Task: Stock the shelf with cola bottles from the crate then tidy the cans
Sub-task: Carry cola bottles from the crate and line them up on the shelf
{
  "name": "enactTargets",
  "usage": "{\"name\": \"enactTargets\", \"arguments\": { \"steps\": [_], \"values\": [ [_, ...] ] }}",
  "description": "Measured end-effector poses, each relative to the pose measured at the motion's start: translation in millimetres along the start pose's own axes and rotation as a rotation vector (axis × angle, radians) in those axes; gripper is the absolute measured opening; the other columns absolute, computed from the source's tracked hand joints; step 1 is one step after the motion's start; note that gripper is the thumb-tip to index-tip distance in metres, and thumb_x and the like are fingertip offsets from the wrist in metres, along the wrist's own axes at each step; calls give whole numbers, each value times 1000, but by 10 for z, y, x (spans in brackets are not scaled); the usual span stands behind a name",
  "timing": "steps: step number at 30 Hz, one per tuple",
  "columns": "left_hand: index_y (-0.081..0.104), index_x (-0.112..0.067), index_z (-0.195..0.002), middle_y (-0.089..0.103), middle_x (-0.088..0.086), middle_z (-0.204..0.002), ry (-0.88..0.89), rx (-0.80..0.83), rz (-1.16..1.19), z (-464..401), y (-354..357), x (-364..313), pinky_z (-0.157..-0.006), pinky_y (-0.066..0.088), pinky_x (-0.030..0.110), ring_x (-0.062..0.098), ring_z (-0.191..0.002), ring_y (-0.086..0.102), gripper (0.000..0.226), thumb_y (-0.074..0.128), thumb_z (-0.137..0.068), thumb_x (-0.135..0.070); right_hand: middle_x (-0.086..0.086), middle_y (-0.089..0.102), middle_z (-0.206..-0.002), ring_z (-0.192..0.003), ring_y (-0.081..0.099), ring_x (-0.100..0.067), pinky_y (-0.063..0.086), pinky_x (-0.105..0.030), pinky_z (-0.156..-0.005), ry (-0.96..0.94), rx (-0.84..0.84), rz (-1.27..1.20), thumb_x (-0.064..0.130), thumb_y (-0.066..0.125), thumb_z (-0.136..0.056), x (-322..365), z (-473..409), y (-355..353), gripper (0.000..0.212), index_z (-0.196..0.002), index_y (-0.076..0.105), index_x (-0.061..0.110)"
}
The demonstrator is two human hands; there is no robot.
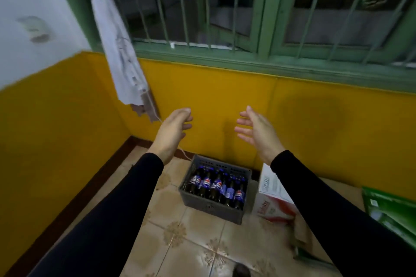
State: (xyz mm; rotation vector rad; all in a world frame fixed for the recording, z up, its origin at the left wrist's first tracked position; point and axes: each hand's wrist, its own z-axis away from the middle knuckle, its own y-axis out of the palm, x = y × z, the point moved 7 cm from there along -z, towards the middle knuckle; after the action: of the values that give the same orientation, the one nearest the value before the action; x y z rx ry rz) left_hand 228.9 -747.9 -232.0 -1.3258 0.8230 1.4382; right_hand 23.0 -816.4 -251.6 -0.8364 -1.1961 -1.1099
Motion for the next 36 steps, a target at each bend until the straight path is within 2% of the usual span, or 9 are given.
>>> {"name": "enactTargets", "arguments": {
  "steps": [8,13,19,22,25,27,30,34,36],
  "values": [
    [39,-26,-145,51,-4,-140,-235,81,-131,-1644,324,1041,-109,37,44,20,-124,53,55,47,-98,-52,-6,55,-131,-108,59,-19,49,-31,-90,235,-36,84,53,37,-99,-1023,-1623,-94,57,-140,45,14],
    [46,-25,-140,49,0,-144,-361,117,-214,-2442,386,1785,-112,35,47,23,-129,49,50,48,-97,-50,-1,56,-123,-106,60,-18,49,-40,-99,401,-92,159,56,41,-97,-1794,-2320,-47,59,-139,43,16],
    [51,-18,-138,51,1,-142,-430,223,-354,-3501,510,3199,-103,37,34,20,-123,50,49,50,-98,-46,2,60,-115,-108,60,-22,47,-47,-101,536,-204,248,65,47,-89,-3266,-3062,-43,39,-108,51,32],
    [46,-17,-143,46,3,-148,-502,315,-427,-3939,624,4336,-109,36,40,27,-132,46,58,51,-96,-50,-1,60,-109,-102,60,-22,49,-44,-92,622,-237,285,59,49,-92,-4294,-3376,-10,43,-115,53,24],
    [42,-14,-145,49,6,-144,-562,358,-488,-4162,699,5423,-92,37,34,29,-127,49,64,52,-95,-51,-1,58,-80,-71,55,-16,42,-32,-63,669,-260,384,51,50,-95,-5274,-3595,8,43,-119,52,15],
    [41,-12,-145,49,9,-144,-593,376,-528,-4244,780,6231,-93,39,34,31,-126,50,65,55,-93,-50,-2,61,-91,-78,57,-18,42,-31,-67,680,-246,442,48,52,-95,-6032,-3713,76,49,-127,49,11],
    [36,-8,-145,50,11,-141,-612,409,-636,-4254,857,7017,-91,44,33,34,-123,53,69,60,-91,-44,-13,53,-133,-117,53,-30,44,-34,-96,715,-216,527,49,59,-89,-6811,-3765,190,64,-138,42,11],
    [7,-10,-156,33,19,-153,-634,403,-734,-4205,991,7666,-93,41,32,37,-133,43,98,70,-86,-35,-19,38,-145,-130,44,-35,39,-35,-103,823,-139,635,54,61,-86,-7513,-3763,372,78,-143,36,7],
    [8,-8,-153,31,22,-153,-611,360,-781,-4236,1022,7757,-99,42,39,40,-133,42,100,73,-83,-35,-21,37,-141,-127,46,-38,41,-37,-103,787,-169,703,53,60,-87,-7566,-3802,396,73,-138,39,6]
  ]
}}
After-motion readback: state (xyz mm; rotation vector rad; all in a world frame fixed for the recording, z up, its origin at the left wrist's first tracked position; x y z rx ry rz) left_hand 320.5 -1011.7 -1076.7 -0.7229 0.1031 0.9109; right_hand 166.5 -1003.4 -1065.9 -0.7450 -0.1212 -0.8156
